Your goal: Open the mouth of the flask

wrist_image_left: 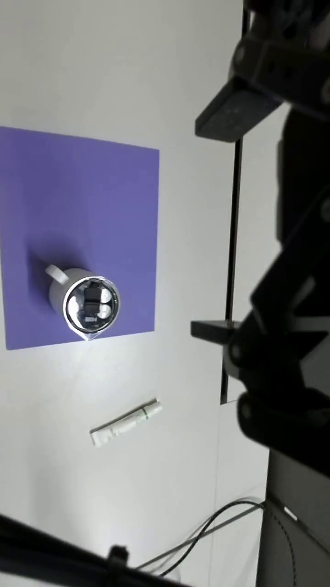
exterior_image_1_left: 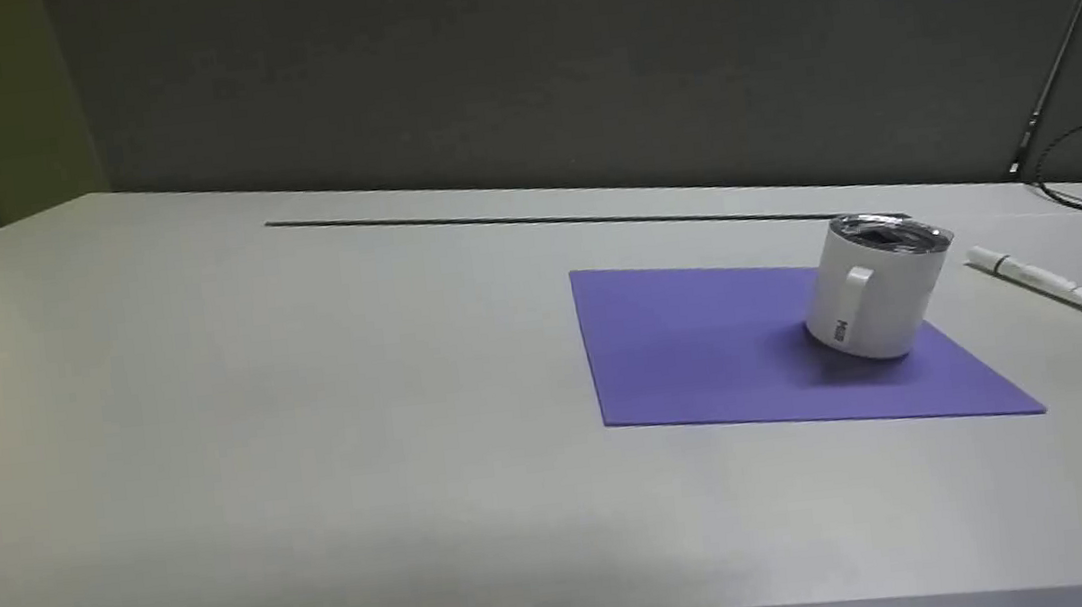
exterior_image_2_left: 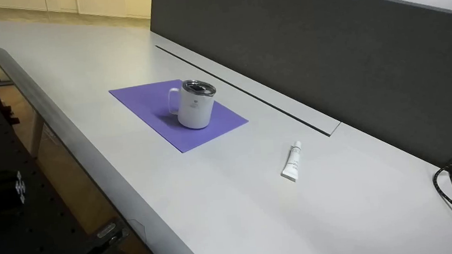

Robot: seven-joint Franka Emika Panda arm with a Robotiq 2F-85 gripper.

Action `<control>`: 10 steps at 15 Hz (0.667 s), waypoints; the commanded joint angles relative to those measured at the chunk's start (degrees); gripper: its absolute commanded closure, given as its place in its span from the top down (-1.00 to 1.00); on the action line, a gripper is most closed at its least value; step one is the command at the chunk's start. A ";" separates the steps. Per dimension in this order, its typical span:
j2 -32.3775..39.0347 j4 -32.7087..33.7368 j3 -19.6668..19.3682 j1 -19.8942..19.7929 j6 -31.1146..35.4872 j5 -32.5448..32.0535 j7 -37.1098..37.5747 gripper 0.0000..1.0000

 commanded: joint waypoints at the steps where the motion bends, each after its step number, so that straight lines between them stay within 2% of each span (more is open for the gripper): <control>1: 4.35 -2.92 -5.69 0.84 10.94 1.50 -7.42 0.49; 6: 9.60 -6.74 -10.88 0.69 19.72 7.06 -15.81 -0.23; 10: 11.97 -9.50 -12.49 -0.25 23.90 7.59 -17.16 -0.76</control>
